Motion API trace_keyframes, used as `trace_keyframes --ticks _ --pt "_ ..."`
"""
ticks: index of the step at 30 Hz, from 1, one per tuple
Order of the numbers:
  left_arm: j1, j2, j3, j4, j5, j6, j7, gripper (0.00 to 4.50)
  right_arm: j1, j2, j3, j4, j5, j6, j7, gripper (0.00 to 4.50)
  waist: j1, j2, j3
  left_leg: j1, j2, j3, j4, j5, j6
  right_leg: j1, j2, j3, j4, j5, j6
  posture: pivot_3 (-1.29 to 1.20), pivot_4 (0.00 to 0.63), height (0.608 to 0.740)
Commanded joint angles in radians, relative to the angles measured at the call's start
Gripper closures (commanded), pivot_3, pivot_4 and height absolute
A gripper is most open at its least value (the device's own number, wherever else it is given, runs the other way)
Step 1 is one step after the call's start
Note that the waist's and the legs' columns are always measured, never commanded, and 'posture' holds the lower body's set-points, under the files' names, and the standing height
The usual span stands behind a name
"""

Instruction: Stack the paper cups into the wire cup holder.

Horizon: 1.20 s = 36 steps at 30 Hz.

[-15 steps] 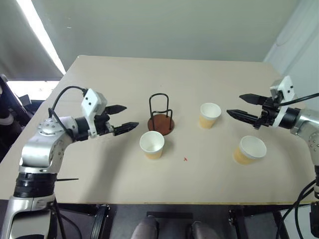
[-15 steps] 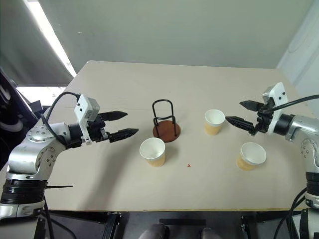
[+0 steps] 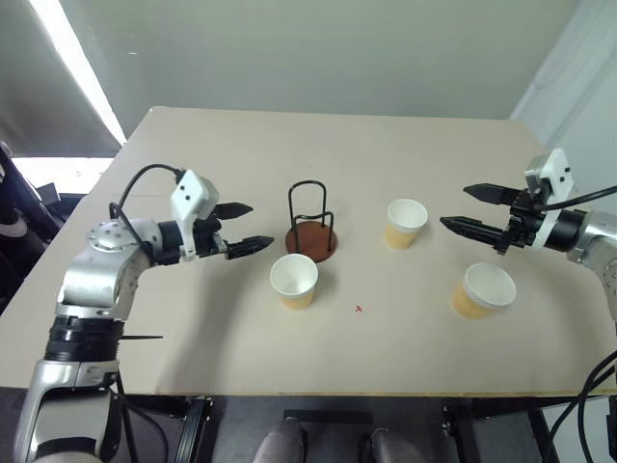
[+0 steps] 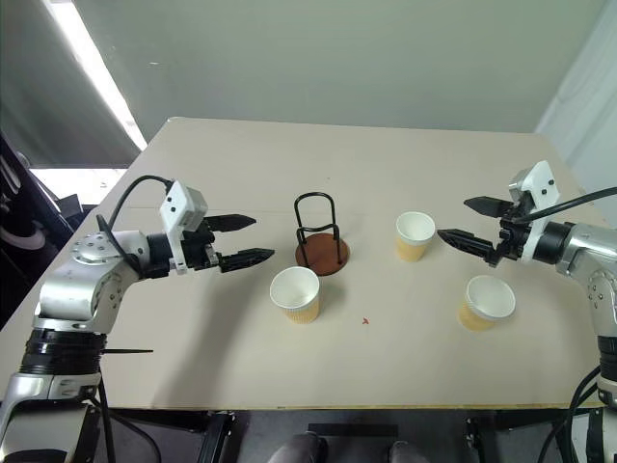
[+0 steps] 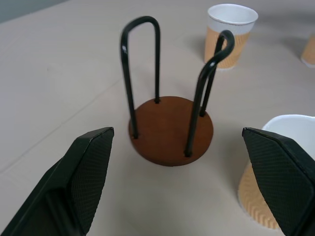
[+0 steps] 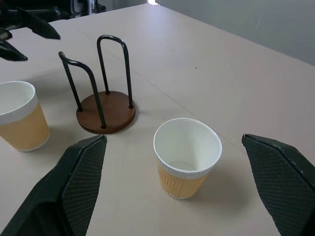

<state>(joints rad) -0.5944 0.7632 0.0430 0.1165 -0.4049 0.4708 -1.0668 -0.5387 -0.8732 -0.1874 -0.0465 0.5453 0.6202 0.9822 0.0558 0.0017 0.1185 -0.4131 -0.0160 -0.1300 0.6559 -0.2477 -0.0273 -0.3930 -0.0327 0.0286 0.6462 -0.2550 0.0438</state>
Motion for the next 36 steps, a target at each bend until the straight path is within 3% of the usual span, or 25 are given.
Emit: trace_keyframes --ticks 1,36 --pt "-0.035 -0.007 -0.015 -0.006 0.007 -0.029 -0.029 0.03 -0.005 -0.024 -0.051 -0.03 0.014 -0.003 -0.004 0.0 0.0 0.0 0.0 0.0 0.0 0.0 0.0 0.0 0.0 0.0 0.0 0.0 0.0 0.0 0.0 0.0 0.15 0.74" --pt "-0.204 -0.174 -0.082 0.223 0.117 -0.143 -0.037 0.03 0.027 -0.027 -0.102 -0.073 0.022 0.015 -0.04 0.0 0.002 0.0 0.0 -0.001 0.0 0.0 0.001 0.0 0.001 0.0 0.0 0.0 0.0 0.001 0.001 0.0 0.15 0.74"
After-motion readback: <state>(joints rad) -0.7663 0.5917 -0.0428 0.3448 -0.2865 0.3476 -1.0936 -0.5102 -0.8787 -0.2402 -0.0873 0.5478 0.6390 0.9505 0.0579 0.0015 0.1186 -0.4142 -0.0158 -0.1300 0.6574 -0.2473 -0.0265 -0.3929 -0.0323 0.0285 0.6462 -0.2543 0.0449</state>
